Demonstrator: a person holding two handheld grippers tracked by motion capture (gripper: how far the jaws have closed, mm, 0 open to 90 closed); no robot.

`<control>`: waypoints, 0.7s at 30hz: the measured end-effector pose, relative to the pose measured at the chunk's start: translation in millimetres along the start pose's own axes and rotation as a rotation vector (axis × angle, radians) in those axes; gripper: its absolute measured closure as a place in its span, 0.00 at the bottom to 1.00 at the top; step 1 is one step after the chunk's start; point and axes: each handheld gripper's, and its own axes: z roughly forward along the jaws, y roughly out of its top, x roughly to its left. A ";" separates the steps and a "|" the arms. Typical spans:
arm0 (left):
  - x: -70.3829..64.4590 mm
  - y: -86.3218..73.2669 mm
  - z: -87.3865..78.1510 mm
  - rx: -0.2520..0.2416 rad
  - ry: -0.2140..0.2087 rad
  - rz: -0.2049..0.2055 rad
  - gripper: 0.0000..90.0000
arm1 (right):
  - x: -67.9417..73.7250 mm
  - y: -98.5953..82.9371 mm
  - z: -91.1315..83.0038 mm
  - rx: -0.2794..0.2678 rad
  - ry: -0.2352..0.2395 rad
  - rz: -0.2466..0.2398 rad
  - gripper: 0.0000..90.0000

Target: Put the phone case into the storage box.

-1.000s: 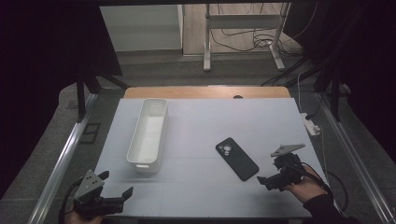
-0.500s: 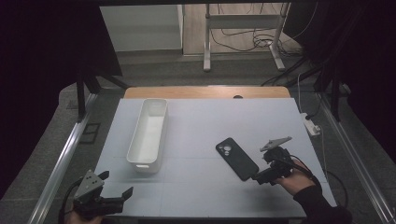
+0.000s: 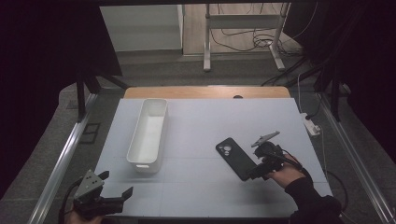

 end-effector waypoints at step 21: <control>-0.1 0.3 0.6 0.005 0.001 0.000 0.02 | 3.8 24.3 16.6 0.050 -0.016 -0.028 0.00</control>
